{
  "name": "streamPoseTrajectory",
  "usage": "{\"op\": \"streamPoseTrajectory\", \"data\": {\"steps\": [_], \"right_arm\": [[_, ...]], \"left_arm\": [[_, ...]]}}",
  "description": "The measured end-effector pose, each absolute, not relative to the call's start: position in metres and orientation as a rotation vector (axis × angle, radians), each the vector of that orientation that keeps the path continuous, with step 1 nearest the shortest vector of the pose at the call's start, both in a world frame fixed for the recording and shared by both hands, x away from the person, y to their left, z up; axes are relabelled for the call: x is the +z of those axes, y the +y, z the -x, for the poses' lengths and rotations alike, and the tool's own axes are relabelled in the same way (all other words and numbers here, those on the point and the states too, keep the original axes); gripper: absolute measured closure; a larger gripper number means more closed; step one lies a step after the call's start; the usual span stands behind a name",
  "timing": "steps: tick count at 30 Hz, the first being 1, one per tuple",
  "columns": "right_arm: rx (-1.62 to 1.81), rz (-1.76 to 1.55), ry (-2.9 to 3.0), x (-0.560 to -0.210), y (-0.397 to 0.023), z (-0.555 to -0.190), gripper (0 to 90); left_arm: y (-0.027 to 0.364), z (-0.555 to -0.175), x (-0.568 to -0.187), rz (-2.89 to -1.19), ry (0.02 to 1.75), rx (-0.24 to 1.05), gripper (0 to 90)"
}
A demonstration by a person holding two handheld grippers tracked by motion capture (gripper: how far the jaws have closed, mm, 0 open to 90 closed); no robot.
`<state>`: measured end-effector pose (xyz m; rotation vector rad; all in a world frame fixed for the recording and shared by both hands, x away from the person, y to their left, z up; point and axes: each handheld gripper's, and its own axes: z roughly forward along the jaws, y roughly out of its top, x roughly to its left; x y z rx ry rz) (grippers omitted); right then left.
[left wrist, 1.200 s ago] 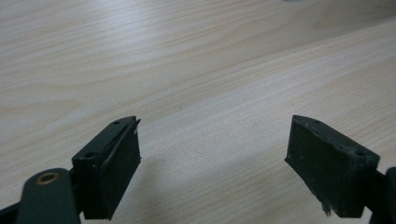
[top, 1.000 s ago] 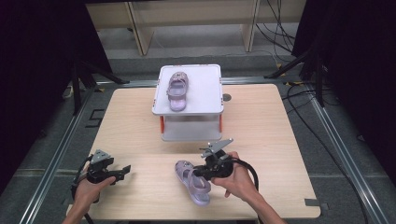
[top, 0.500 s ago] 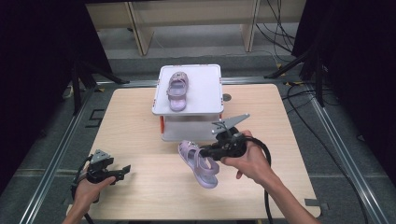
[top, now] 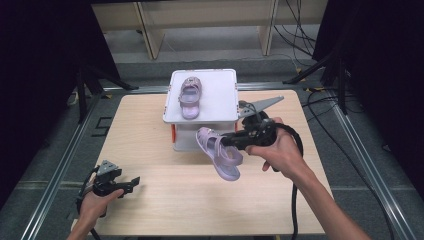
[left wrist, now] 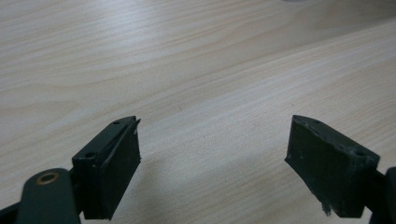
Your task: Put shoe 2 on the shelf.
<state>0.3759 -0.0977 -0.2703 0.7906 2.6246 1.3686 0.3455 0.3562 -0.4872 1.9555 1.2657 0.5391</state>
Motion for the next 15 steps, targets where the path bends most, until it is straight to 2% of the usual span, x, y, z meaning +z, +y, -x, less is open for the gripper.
{"op": "streamPoseTrajectory", "data": {"steps": [7,9,11,15], "right_arm": [[1.371,-0.793,2.573,-0.248,-0.101,-0.393,84.2],[1.359,-0.806,2.561,-0.244,-0.100,-0.400,84.2],[1.344,-0.815,2.547,-0.241,-0.098,-0.407,84.2],[1.338,-0.861,2.515,-0.236,-0.093,-0.428,84.2]], "left_arm": [[0.356,-0.344,-0.487,-1.947,1.293,0.530,16.8],[0.360,-0.349,-0.486,-2.018,1.189,0.566,16.8],[0.355,-0.344,-0.487,-1.948,1.287,0.528,16.8],[0.358,-0.344,-0.486,-1.974,1.290,0.527,16.8]]}}
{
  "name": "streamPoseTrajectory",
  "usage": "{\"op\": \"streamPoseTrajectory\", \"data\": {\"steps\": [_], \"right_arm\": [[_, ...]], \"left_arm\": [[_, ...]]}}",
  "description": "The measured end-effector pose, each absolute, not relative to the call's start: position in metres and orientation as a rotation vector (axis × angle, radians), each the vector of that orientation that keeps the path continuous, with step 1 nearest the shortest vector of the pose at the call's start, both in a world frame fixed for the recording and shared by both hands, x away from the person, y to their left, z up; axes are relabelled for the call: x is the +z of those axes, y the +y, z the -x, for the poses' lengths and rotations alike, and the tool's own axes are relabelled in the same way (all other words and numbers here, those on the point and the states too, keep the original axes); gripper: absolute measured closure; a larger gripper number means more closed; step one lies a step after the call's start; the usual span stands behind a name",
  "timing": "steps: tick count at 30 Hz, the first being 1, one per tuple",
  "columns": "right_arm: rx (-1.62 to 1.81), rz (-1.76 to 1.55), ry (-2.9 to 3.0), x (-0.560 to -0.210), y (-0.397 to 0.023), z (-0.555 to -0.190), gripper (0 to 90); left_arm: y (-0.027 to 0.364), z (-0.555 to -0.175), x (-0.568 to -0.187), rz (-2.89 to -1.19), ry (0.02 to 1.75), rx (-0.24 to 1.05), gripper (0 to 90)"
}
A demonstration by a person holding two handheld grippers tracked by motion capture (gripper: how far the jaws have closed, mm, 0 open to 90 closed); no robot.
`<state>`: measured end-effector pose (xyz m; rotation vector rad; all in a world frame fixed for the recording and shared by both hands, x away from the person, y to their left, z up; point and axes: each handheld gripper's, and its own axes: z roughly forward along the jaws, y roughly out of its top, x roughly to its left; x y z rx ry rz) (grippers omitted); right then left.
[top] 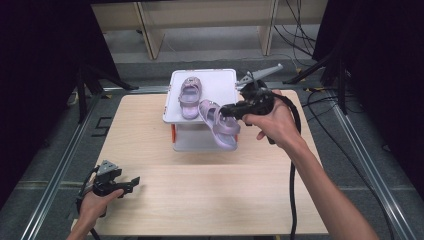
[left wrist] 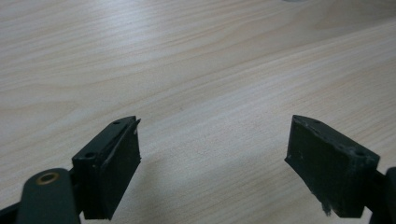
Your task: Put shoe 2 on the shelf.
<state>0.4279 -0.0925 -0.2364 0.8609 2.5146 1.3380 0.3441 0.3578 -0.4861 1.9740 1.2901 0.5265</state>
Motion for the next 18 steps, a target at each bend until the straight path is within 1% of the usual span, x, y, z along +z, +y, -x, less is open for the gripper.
{"op": "streamPoseTrajectory", "data": {"steps": [5,9,18], "right_arm": [[1.313,-0.947,2.468,-0.235,-0.087,-0.454,84.1],[1.266,-0.971,2.418,-0.236,-0.084,-0.476,84.1],[1.196,-1.093,2.350,-0.254,-0.069,-0.521,84.0]], "left_arm": [[0.356,-0.343,-0.486,-1.936,1.306,0.523,16.8],[0.356,-0.345,-0.487,-1.957,1.264,0.535,16.8],[0.355,-0.344,-0.487,-1.943,1.288,0.521,16.8]]}}
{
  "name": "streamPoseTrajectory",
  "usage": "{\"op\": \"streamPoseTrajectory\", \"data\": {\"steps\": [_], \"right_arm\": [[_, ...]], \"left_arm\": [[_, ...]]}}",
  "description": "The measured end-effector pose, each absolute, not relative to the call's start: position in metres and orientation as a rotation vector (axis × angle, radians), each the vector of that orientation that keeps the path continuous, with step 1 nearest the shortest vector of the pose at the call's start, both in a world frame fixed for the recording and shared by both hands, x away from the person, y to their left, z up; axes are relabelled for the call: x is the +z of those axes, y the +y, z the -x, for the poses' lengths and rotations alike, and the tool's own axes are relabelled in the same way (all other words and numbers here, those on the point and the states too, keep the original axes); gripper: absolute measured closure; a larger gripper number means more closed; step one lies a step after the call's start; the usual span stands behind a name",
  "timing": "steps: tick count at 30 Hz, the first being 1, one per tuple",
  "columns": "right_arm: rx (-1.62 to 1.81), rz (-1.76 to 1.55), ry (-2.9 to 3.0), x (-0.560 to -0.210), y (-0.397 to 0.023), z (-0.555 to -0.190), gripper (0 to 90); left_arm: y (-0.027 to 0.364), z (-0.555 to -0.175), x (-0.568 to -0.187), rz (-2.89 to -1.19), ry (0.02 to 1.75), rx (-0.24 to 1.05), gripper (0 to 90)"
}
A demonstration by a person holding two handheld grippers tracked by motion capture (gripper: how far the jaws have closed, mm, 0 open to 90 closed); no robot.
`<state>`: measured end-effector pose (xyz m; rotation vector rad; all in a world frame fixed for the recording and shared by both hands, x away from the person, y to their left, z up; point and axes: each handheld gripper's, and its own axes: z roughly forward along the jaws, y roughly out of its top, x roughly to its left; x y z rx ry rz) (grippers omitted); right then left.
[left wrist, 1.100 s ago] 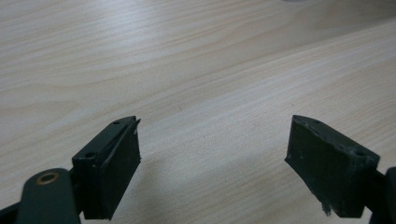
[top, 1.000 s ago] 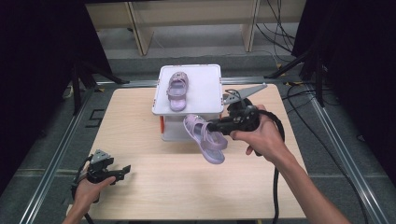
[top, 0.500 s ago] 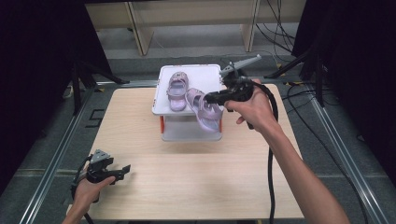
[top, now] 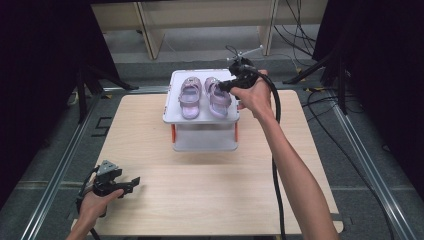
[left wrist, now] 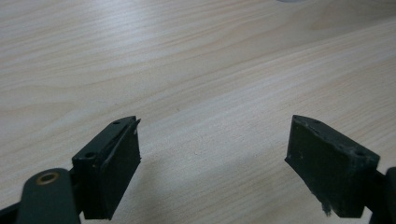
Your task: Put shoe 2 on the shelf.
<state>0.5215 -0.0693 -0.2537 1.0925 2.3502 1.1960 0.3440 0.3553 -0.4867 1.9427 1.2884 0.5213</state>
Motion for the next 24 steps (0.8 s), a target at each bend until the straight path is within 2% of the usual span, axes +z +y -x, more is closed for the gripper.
{"op": "streamPoseTrajectory", "data": {"steps": [9,16,21,24], "right_arm": [[1.155,-1.136,2.288,-0.270,-0.053,-0.550,83.8],[1.084,-1.146,2.266,-0.274,-0.035,-0.557,83.0],[1.029,-1.082,2.274,-0.276,-0.025,-0.556,79.5],[1.023,-1.087,2.313,-0.277,-0.027,-0.556,73.9]], "left_arm": [[0.354,-0.343,-0.486,-1.933,1.294,0.510,16.8],[0.355,-0.344,-0.487,-1.933,1.279,0.510,16.8],[0.354,-0.343,-0.485,-1.940,1.274,0.510,16.8],[0.354,-0.343,-0.486,-1.946,1.276,0.511,16.8]]}}
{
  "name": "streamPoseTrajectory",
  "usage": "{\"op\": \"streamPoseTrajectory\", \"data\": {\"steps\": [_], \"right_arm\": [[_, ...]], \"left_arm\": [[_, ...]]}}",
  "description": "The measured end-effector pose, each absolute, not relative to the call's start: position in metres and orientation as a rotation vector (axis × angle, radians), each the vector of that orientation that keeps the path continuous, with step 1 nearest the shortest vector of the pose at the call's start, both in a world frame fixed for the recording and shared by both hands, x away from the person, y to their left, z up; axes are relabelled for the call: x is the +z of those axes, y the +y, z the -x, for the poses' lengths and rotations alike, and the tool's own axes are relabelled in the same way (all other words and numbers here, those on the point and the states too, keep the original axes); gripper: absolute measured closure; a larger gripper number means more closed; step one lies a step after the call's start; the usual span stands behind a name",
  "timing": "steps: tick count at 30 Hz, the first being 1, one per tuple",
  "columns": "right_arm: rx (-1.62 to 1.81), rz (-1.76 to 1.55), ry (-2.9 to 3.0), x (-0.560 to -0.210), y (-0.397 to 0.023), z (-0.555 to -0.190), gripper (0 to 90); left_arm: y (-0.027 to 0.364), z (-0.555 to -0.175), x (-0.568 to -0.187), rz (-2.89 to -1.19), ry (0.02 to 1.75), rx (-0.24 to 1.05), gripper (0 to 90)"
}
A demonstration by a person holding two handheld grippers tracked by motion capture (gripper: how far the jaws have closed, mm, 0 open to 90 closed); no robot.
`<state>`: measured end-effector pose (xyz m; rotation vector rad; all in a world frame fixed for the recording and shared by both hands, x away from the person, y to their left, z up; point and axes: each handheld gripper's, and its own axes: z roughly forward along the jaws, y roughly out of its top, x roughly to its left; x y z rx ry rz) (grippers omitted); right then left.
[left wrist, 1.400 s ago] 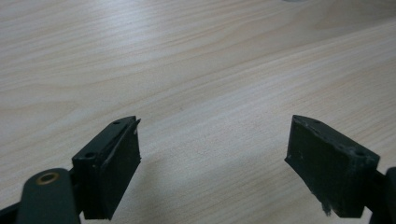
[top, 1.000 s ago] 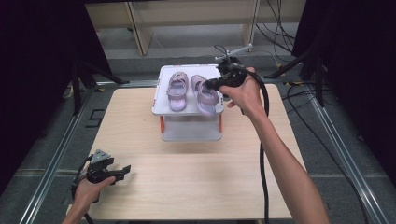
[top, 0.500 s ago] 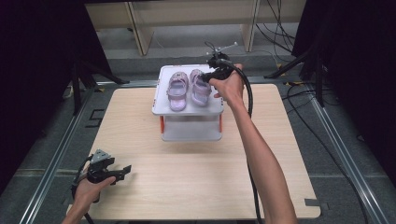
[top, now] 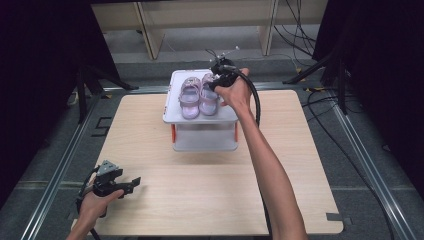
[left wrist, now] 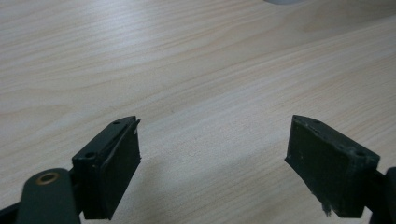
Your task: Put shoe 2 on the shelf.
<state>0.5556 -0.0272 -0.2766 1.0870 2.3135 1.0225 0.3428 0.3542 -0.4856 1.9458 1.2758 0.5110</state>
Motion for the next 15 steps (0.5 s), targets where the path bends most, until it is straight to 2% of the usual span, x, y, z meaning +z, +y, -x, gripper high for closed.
{"op": "streamPoseTrajectory", "data": {"steps": [4,11,13,15], "right_arm": [[1.025,-1.099,2.336,-0.2794,-0.0270,-0.5524,69.2],[1.068,-1.068,2.316,-0.2733,-0.0311,-0.5491,53.0],[1.059,-1.045,2.320,-0.2711,-0.0332,-0.5472,54.5],[1.038,-1.040,2.332,-0.2707,-0.0336,-0.5458,60.2]], "left_arm": [[0.3537,-0.3428,-0.4857,-1.947,1.280,0.515,16.8],[0.3540,-0.3429,-0.4865,-1.944,1.287,0.513,16.8],[0.3538,-0.3429,-0.4863,-1.945,1.286,0.512,16.8],[0.3528,-0.3424,-0.4858,-1.942,1.289,0.515,16.8]]}}
